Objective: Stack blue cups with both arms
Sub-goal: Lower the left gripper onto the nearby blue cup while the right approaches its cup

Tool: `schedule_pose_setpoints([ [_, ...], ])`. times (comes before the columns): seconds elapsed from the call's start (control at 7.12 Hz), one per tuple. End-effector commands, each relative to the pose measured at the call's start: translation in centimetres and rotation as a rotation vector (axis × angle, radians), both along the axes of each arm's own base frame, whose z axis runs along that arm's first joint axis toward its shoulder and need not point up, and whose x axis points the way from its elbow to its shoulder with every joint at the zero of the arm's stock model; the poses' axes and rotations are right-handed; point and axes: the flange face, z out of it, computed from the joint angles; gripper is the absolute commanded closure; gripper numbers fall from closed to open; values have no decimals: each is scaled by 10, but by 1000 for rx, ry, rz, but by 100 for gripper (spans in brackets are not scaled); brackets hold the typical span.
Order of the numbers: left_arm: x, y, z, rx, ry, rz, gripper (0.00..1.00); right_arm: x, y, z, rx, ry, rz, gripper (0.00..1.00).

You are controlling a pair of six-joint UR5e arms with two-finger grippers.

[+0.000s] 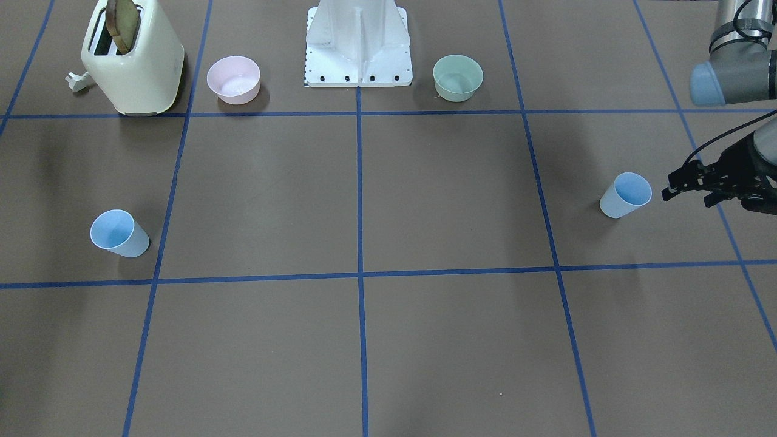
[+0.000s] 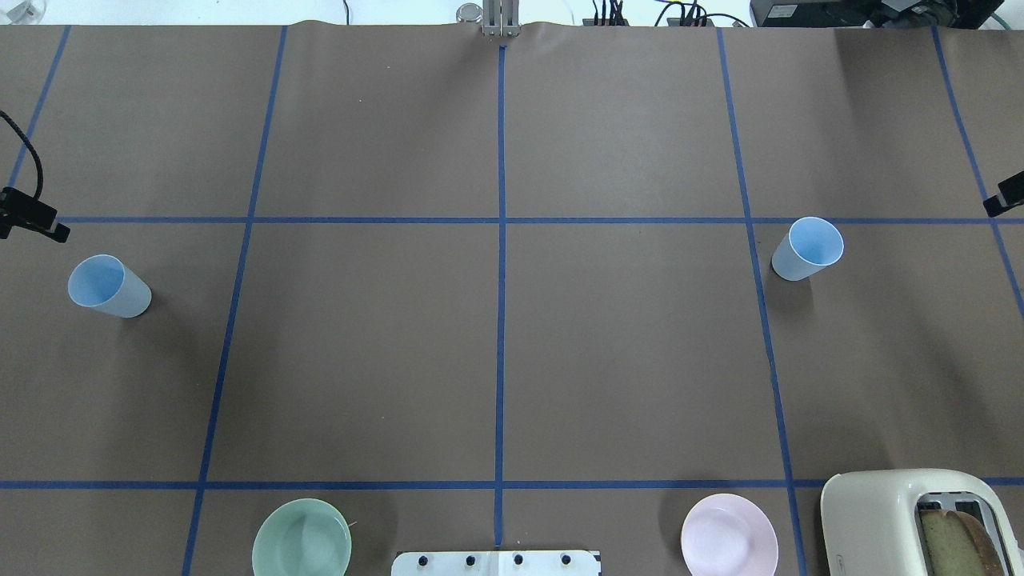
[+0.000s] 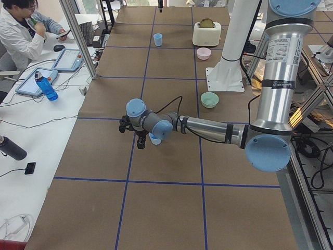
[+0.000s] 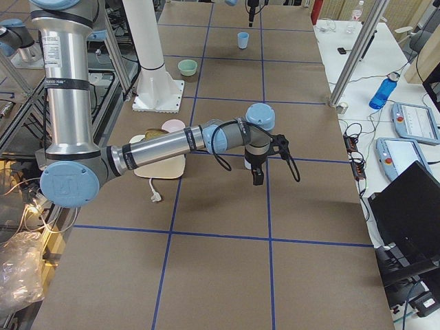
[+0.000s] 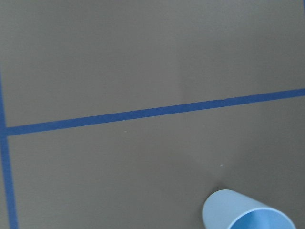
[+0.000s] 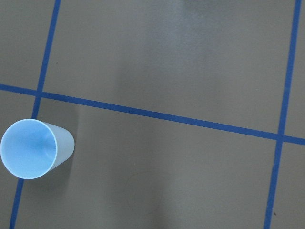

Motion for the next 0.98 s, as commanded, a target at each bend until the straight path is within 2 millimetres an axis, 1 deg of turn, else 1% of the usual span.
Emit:
schedule_pose_setpoints([
  [0.0, 18, 7, -7, -1, 7, 11, 8, -25, 9, 6, -5, -5, -40, 0],
  [0.28, 32, 15, -5, -5, 6, 43, 14, -34, 11, 7, -12, -5, -51, 1],
  [0.42, 36, 23, 0, -10, 4, 56, 15, -39, 12, 7, -12, -5, -62, 1],
  [0.56, 42, 26, 2, -14, 3, 67, 15, -47, 14, 8, -13, -3, -78, 1],
  [0.7, 43, 27, 3, -17, 2, 70, 17, -55, 15, 9, -14, -1, -93, 1],
  [0.84, 44, 27, 5, -20, 0, 72, 20, -57, 12, 5, -6, -2, -96, 1],
])
